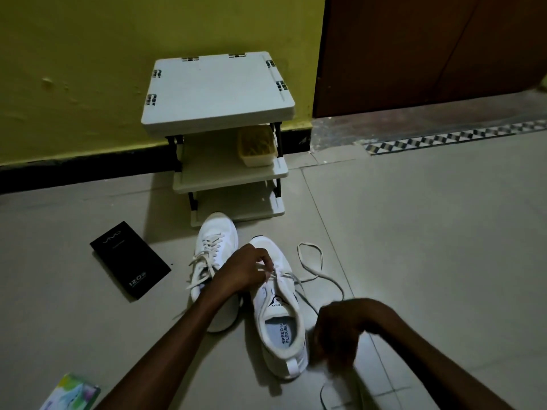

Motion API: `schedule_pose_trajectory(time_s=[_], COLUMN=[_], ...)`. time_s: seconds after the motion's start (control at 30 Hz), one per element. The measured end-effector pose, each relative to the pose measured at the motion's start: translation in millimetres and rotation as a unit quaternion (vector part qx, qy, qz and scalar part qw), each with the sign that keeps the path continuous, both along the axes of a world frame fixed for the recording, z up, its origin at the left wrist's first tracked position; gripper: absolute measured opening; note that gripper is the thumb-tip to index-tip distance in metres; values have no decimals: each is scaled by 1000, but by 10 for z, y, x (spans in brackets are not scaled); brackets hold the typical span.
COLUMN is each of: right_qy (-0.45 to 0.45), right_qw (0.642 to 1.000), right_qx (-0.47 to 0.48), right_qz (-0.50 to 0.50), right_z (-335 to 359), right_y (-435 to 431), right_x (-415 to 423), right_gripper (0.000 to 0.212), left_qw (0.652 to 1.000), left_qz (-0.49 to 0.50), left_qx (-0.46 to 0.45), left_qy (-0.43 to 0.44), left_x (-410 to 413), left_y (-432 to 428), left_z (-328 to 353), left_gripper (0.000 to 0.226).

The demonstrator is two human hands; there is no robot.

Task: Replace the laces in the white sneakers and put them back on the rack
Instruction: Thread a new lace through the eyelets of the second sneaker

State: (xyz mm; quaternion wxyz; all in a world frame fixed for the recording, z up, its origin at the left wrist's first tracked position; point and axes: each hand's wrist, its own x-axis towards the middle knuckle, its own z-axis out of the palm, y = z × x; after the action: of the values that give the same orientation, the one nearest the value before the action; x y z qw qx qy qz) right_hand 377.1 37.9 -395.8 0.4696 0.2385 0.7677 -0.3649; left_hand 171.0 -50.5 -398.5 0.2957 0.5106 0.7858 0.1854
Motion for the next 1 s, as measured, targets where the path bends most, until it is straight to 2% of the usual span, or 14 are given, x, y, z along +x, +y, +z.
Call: schedule_pose_trajectory(time_s=[0.07,0.13,0.2,0.23,0.3,0.37,0.5,0.57,0.63,0.67,0.7,0.8,0.9,1.0], right_qy=[110,187,185,178,194,234,259,311,394,427,446,471,464,434], right_qw=[987,948,920,921,926,908,881,867,820,797,788,813,838,851], right_qx=[74,220,333,343,323,345,396,374,310,277,248,198,201,235], right_qz=[-93,-138,-90,-52,8,38,13,-110,-276,-326,-345,-278,-206,-180], right_z=[18,-66,-201,-278,-421,-501,-596,-521,-388,-312,-216,31,122,148], right_y=[175,330,396,398,368,344,412,486,565,591,595,540,434,284], right_x=[20,60,126,161,216,260,308,297,239,170,86,-232,-491,-649], right_gripper=[20,26,20,18,15,13,14,12,17,19,17,7,19,14], left_qw=[1000,1000,1000,1000,1000,1000,1000,999,999,998,997,994,992,989], left_qz=[3,5,10,12,17,13,2,17,45,58,69,106,100,102], left_qx=[-4,-12,-16,-15,-11,-7,0,0,-4,-3,-2,-22,-76,-104], left_qy=[-2,-10,-14,-15,-15,-16,-21,-31,-28,-23,-19,-24,-11,27], left_x=[2,1,-3,1,7,21,45,50,53,48,47,60,131,242], left_y=[20,38,47,51,48,47,30,28,19,7,-3,-64,-95,-97], left_z=[-1,-1,-10,-14,-15,-5,35,51,75,83,89,112,148,175], left_gripper=[14,15,16,15,11,10,12,15,17,17,16,9,35,58])
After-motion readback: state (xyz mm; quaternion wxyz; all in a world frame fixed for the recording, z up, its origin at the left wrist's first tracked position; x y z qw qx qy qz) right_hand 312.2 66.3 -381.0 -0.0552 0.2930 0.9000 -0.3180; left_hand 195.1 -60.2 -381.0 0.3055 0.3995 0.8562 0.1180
